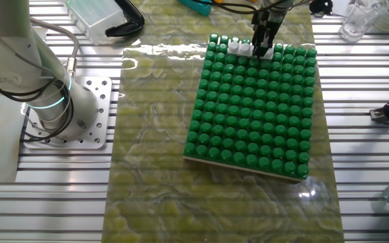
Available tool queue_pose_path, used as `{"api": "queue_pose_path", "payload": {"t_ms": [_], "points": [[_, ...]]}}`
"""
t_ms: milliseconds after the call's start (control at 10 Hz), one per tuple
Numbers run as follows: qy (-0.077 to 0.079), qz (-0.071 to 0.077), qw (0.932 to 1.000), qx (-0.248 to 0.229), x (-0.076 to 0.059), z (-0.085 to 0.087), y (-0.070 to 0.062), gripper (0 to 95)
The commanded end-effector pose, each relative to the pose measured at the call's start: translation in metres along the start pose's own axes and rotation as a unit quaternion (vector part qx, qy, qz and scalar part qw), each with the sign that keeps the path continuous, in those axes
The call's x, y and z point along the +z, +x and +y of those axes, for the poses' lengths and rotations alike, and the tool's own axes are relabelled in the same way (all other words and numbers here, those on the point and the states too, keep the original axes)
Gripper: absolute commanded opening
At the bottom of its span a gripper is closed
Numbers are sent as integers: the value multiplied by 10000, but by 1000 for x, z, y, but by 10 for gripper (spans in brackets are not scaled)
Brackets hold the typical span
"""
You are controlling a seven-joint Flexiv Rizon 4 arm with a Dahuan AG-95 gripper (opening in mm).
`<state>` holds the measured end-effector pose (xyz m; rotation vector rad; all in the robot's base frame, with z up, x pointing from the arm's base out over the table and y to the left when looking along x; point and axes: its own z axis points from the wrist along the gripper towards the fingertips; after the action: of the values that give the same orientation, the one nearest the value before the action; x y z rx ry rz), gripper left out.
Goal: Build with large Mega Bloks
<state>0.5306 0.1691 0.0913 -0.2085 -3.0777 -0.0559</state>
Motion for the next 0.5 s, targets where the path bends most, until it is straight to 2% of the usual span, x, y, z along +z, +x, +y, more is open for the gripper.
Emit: {"api": "queue_pose_path", "payload": {"t_ms": [100,500], "points": [[7,-44,10000,-64,-35,11,18,0],[14,-44,10000,-61,-33,10,16,0]]}}
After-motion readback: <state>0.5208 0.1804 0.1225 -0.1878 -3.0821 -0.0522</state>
